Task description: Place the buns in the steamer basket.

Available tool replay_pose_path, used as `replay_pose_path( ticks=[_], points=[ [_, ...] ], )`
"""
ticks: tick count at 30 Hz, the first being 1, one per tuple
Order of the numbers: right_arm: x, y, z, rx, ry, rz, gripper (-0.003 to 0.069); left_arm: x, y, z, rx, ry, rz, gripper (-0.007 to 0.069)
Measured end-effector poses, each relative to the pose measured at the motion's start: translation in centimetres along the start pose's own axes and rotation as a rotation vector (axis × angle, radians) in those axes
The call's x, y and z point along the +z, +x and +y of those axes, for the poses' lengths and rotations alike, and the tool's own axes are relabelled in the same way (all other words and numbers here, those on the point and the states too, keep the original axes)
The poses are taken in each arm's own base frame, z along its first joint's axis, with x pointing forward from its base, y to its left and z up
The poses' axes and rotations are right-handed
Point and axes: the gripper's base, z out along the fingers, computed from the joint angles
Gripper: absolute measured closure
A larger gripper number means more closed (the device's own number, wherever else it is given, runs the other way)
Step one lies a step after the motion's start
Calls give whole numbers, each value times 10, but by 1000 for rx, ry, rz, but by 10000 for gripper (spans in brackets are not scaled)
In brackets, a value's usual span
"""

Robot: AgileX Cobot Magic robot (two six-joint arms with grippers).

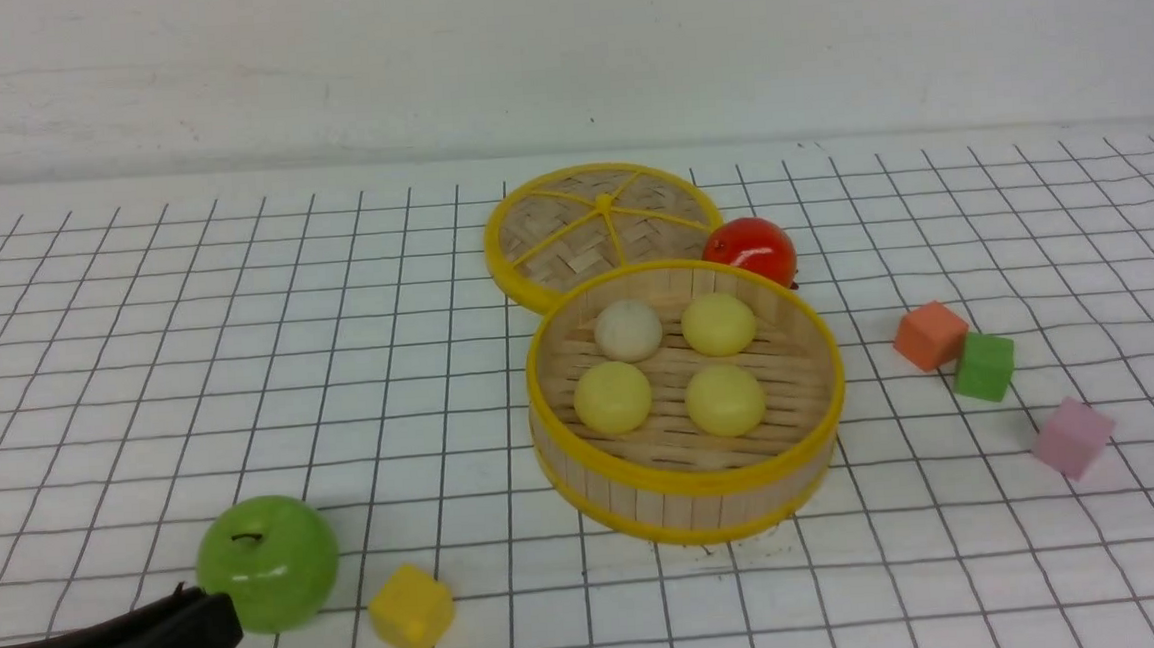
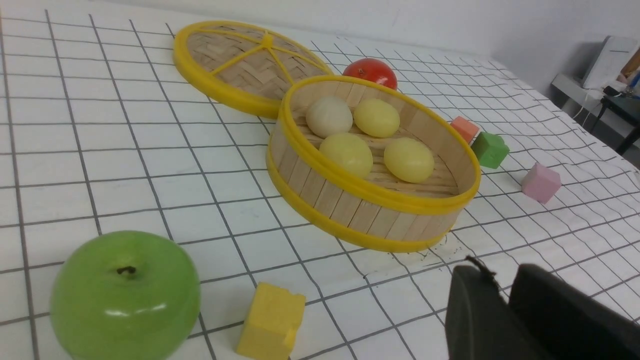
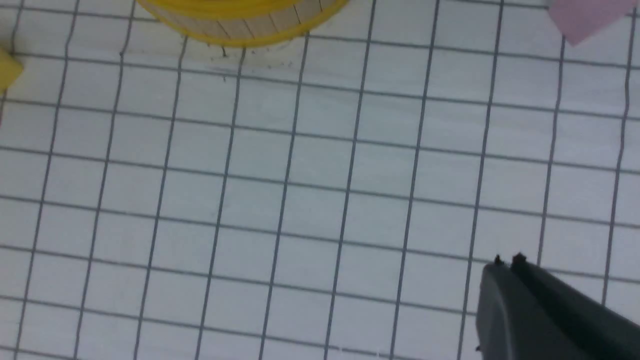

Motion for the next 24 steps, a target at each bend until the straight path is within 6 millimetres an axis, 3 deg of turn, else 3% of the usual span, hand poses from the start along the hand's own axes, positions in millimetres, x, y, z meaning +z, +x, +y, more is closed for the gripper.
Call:
replay_pose_path(
  ticks=[8, 11, 12, 14, 15, 16, 19, 22, 24],
  points=[
    [-7, 17, -7, 7, 20, -7, 671, 0, 0, 0, 0, 0, 0, 522],
    [-1, 50, -26, 56, 15, -265, 669, 0, 0, 0, 0, 0, 0, 515],
    [0, 53, -27, 58, 16, -282, 669, 0, 0, 0, 0, 0, 0, 515],
    [19, 93, -40, 70, 36, -503, 669, 0, 0, 0, 0, 0, 0, 515],
    [21, 96, -41, 71, 39, -520, 669, 0, 0, 0, 0, 0, 0, 515],
    [35, 119, -47, 70, 67, -620, 669, 0, 0, 0, 0, 0, 0, 515],
    [68, 156, -56, 82, 109, -733, 669, 0, 0, 0, 0, 0, 1, 515],
    [98, 180, -61, 91, 120, -751, 669, 0, 0, 0, 0, 0, 1, 515],
    [104, 183, -62, 89, 124, -752, 668, 0, 0, 0, 0, 0, 1, 515]
  ],
)
